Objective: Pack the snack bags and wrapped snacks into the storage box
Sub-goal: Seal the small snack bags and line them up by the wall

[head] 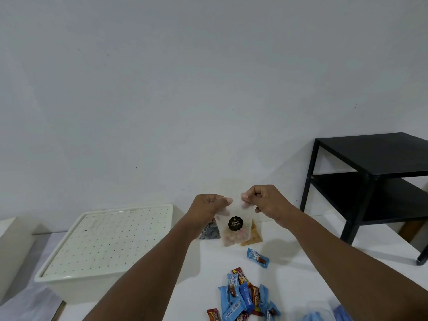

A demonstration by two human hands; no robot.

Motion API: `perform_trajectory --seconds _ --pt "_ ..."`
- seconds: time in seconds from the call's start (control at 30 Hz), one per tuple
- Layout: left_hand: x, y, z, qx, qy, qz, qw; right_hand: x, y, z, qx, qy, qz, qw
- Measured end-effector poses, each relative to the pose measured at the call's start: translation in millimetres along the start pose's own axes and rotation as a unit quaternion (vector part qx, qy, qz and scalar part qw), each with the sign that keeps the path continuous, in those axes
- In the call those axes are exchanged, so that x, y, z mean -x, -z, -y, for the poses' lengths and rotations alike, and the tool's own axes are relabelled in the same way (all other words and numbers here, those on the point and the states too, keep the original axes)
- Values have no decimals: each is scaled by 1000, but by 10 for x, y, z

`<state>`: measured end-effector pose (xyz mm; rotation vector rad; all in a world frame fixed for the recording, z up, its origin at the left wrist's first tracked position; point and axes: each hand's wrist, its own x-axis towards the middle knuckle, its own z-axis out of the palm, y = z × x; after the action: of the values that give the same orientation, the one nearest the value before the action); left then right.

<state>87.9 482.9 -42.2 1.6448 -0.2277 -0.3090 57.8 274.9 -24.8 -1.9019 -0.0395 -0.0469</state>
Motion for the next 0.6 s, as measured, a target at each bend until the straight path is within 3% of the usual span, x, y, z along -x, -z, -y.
perform_trajectory --seconds 0.37,0.6 --pt "-58 -41 -39 -31 -16 2 999 41 -31 -94 -113 -50 29 992" --pt "-37 -82 10 -28 -3 20 999 56 -10 -84 -16 -10 -15 1000"
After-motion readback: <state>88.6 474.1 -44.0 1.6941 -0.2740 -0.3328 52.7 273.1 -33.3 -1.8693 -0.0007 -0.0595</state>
